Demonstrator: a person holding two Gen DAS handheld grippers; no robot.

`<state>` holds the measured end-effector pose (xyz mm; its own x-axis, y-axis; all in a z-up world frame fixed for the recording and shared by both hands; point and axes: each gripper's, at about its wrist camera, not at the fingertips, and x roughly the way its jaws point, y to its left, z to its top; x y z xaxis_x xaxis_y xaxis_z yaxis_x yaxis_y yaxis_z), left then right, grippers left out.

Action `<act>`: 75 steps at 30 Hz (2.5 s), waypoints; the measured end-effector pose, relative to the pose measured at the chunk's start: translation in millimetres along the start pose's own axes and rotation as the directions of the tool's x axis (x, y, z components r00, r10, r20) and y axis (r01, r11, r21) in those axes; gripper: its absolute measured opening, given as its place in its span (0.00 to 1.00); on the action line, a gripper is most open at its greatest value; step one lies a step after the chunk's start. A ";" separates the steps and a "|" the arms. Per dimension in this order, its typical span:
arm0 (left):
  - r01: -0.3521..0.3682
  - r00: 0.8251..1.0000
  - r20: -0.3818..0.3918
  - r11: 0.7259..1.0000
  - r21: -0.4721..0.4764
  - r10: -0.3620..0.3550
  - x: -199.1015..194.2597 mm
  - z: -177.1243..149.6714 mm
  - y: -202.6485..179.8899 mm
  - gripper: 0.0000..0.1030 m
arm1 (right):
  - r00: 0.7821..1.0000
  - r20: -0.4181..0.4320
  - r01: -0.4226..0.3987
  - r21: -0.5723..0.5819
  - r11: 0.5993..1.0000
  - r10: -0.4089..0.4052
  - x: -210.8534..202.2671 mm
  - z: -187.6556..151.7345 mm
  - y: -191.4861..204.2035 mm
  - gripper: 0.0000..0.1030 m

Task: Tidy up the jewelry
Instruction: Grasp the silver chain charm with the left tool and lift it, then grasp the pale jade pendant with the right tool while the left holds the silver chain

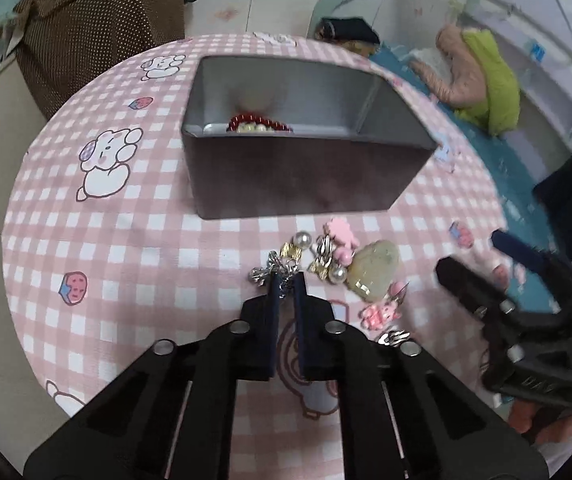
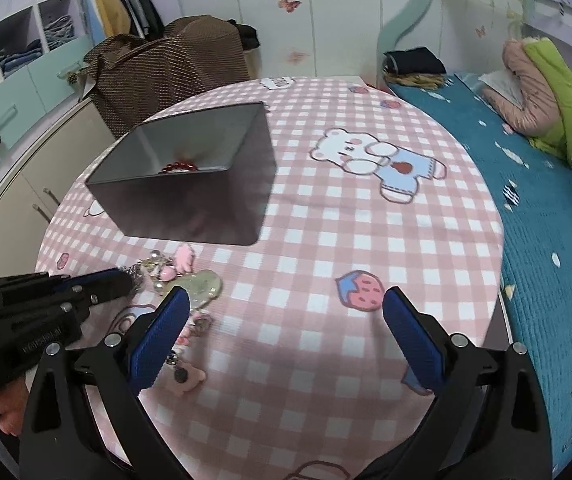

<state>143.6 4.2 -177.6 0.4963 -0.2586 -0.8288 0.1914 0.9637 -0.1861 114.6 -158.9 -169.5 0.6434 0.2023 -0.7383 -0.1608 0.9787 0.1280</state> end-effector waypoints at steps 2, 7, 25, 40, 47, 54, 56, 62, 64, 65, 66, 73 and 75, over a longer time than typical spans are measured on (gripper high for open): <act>0.009 1.000 0.029 1.000 -0.021 -0.009 -6.9 1.2 8.2 0.06 | 1.000 0.001 -0.007 -0.021 1.000 0.007 0.8 0.6 6.1 0.91; 0.045 0.998 0.041 0.997 -0.054 -0.043 -12.3 0.5 21.5 0.06 | 1.000 -0.015 -0.019 -0.081 0.997 0.018 10.1 0.9 23.2 0.91; 0.190 0.955 0.234 0.982 -0.002 -0.185 -48.7 -5.7 32.5 0.06 | 1.000 -0.027 0.000 -0.199 0.980 -0.005 39.4 1.7 61.8 0.42; 0.161 0.962 0.226 0.987 -0.001 -0.157 -43.0 -10.1 32.7 0.06 | 1.000 0.005 0.005 -0.097 0.995 -0.005 19.3 9.8 38.9 0.41; 0.159 0.956 0.245 0.987 0.024 -0.160 -50.2 -5.6 27.9 0.06 | 0.997 0.068 0.037 -0.065 0.997 -0.032 0.9 20.3 27.9 0.41; 0.169 0.935 0.304 0.983 0.067 -0.181 -69.8 5.5 16.5 0.06 | 0.989 0.141 0.045 -0.045 0.998 -0.039 -15.6 39.4 22.1 0.41; 0.171 0.928 0.321 0.982 0.081 -0.188 -75.3 9.5 13.3 0.06 | 0.987 0.157 0.046 -0.046 0.998 -0.039 -18.1 43.3 23.0 0.41; 0.172 0.916 0.346 0.978 0.119 -0.203 -82.8 17.5 7.9 0.07 | 0.979 0.199 0.044 -0.051 0.998 -0.033 -23.7 55.0 25.9 0.41; 0.170 0.930 0.308 0.977 0.125 -0.201 -73.9 13.3 9.7 0.07 | 0.980 0.199 0.036 -0.047 0.998 -0.026 -23.7 54.4 24.9 0.41; 0.165 0.940 0.281 0.979 0.124 -0.194 -66.7 9.8 11.4 0.07 | 0.980 0.197 0.032 -0.047 0.998 -0.022 -23.3 54.0 23.9 0.41; 0.161 0.947 0.262 0.980 0.119 -0.187 -61.5 6.9 12.4 0.08 | 0.981 0.194 0.029 -0.050 0.998 -0.019 -22.6 52.3 23.7 0.41; 0.098 0.987 0.121 0.991 0.089 -0.109 -15.3 -5.3 17.6 0.48 | 0.987 0.156 0.034 -0.026 0.999 -0.030 -13.4 45.7 18.5 0.41; 0.076 0.991 0.102 0.994 0.084 -0.084 -6.2 -6.5 17.1 0.50 | 0.988 0.150 0.037 -0.020 0.999 -0.034 -12.4 44.4 18.0 0.41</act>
<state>138.3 22.6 -179.1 0.5623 -0.3440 -0.7519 0.2989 0.9324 -0.2031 137.0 -142.2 -128.6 0.7533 0.1723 -0.6347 -0.1520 0.9846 0.0869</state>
